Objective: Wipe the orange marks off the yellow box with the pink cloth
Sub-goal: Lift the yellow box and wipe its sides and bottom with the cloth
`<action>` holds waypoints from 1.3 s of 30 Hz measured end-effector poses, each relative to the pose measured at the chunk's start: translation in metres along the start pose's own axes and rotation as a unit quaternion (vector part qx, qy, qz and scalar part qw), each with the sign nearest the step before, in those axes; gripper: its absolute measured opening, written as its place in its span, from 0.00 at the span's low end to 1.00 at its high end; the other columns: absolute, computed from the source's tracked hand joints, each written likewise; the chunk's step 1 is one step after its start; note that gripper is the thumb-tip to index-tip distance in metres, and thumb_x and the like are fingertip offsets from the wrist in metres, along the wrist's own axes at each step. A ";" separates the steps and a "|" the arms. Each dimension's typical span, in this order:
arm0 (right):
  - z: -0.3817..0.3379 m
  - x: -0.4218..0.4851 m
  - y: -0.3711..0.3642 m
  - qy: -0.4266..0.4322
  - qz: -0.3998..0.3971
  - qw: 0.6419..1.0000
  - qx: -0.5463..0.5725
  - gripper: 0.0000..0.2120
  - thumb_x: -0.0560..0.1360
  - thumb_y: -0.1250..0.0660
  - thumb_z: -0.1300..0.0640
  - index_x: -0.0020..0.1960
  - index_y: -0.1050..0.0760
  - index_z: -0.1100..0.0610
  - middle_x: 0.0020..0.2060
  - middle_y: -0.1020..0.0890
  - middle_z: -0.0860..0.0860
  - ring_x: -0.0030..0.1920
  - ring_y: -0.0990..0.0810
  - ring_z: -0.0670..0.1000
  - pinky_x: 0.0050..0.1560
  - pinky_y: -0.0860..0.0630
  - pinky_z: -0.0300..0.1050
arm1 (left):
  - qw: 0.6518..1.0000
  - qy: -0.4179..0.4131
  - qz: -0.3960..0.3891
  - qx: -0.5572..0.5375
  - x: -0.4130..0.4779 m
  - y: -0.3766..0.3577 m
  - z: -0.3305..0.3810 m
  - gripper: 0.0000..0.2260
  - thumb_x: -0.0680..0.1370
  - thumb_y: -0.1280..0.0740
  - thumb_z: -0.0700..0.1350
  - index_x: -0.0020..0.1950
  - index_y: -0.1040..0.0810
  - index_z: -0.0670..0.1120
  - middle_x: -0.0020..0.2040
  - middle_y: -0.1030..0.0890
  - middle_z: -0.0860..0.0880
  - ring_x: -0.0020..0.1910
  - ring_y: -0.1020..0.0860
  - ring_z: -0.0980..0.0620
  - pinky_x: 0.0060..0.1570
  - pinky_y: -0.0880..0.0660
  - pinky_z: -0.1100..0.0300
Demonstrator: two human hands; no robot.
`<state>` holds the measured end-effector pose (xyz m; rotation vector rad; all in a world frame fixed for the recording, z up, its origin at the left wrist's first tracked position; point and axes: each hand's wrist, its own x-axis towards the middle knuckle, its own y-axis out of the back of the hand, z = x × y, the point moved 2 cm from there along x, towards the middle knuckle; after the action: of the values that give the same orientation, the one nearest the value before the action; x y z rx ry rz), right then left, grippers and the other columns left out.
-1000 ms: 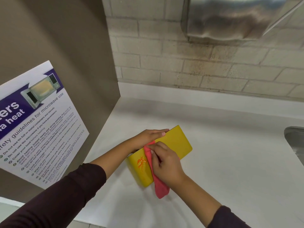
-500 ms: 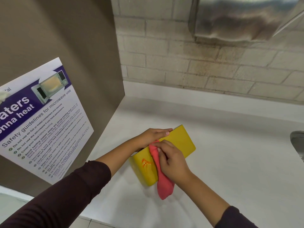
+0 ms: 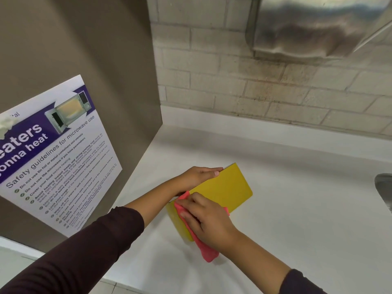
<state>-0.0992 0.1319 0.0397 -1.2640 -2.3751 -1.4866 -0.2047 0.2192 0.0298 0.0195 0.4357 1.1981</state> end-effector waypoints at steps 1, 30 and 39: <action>-0.001 -0.001 0.000 0.011 -0.005 1.000 -0.016 0.13 0.78 0.38 0.57 0.60 0.24 0.58 0.44 0.22 0.54 0.41 0.23 0.52 0.37 0.24 0.46 | 1.000 -0.002 -0.003 0.001 0.000 0.000 0.000 0.15 0.78 0.37 0.54 0.65 0.25 0.57 0.69 0.27 0.56 0.66 0.31 0.61 0.59 0.37 0.70; 0.068 -0.022 0.046 -0.182 0.168 0.969 -0.012 0.04 0.77 0.37 0.58 0.50 0.24 0.53 0.40 0.24 0.45 0.41 0.27 0.39 0.41 0.33 0.26 | 0.999 -0.003 0.008 -0.046 -0.004 -0.009 0.000 0.15 0.78 0.36 0.51 0.65 0.25 0.52 0.66 0.23 0.52 0.56 0.22 0.62 0.52 0.24 0.70; 0.000 -0.010 0.004 0.028 0.040 0.999 -0.013 0.10 0.77 0.38 0.61 0.54 0.21 0.62 0.51 0.20 0.58 0.46 0.22 0.56 0.45 0.24 0.46 | 1.000 -0.009 0.021 -0.021 -0.003 -0.004 0.000 0.15 0.79 0.37 0.51 0.65 0.25 0.52 0.68 0.26 0.54 0.65 0.30 0.62 0.52 0.33 0.78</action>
<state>-0.0895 0.1264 0.0381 -1.2878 -2.2504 -1.5134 -0.2023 0.2148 0.0299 0.0033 0.3953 1.2480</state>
